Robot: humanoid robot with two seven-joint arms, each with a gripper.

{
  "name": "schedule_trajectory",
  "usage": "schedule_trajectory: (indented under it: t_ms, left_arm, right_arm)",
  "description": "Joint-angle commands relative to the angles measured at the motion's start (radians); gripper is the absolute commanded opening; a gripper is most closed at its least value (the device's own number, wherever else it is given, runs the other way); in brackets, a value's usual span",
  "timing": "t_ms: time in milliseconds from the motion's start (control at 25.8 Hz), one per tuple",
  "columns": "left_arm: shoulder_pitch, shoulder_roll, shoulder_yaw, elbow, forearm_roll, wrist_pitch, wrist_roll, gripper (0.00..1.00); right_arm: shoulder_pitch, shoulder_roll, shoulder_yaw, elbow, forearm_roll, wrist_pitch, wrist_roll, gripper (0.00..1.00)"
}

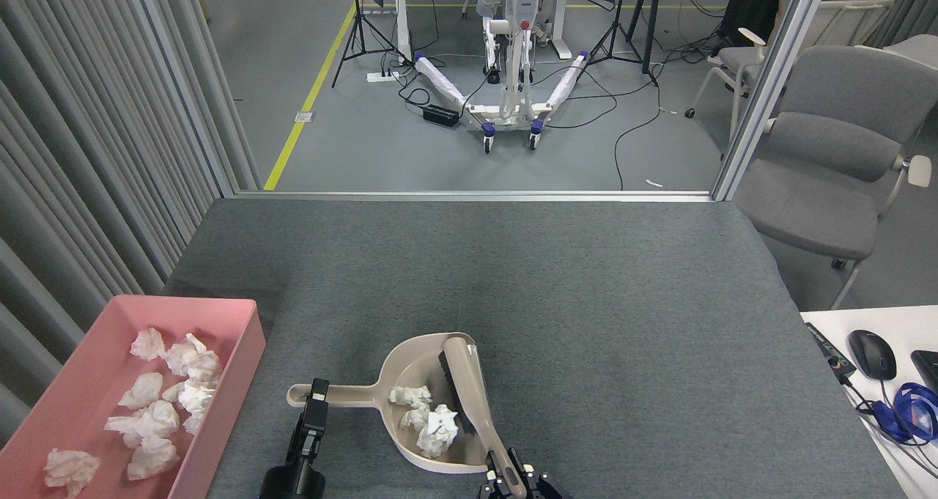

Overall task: Sweep and dump garbage into bin
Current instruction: 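Lift the dustpan with the left gripper and tip it over the pink bin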

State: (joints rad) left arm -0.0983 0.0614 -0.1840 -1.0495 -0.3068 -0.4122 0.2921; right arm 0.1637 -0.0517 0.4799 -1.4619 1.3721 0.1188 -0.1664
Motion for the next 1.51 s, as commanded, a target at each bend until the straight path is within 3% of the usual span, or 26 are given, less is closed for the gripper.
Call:
schedule_trajectory:
  t_ms: [0,233,427,699,816,971,1126,1320,1476]
  left_arm:
    - [0.000,0.000,0.000,-0.001,0.000,-0.010,-0.001,0.02]
    - [0.003,0.003,0.000,-0.020,0.012,-0.022,-0.004,0.03]
    - [0.003,0.005,-0.005,-0.040,0.087,-0.007,-0.008,0.07]
    - [0.002,0.025,-0.009,-0.096,0.236,-0.004,-0.013,0.09]
    - [0.000,0.071,-0.037,-0.142,0.316,0.010,-0.004,0.09]
    - [0.000,0.130,-0.045,-0.239,0.453,0.111,0.024,0.09]
    - [-0.008,0.216,-0.041,-0.320,0.508,0.208,0.067,0.07]
    - [-0.001,0.313,-0.012,-0.337,0.640,0.204,0.076,0.02]
    - [0.025,0.417,0.031,-0.340,0.661,0.202,0.073,0.02]
  right_arm:
    - [-0.019,0.027,0.054,0.002,-0.004,0.018,0.008,0.00]
    - [-0.024,0.009,0.034,-0.049,-0.044,0.018,-0.004,0.00]
    - [-0.024,-0.043,-0.101,-0.098,-0.047,0.010,-0.002,0.00]
    - [-0.033,-0.183,-0.254,-0.109,-0.054,0.007,0.005,0.00]
    - [-0.058,-0.241,-0.287,-0.078,-0.102,-0.037,0.005,0.00]
    - [-0.081,-0.304,-0.293,-0.035,-0.136,-0.044,0.001,0.00]
    - [-0.081,-0.315,-0.296,0.005,-0.151,-0.045,-0.004,0.00]
    - [-0.076,-0.315,-0.313,0.035,-0.154,-0.045,-0.016,0.00]
    - [-0.073,-0.312,-0.314,0.044,-0.154,-0.045,-0.027,0.00]
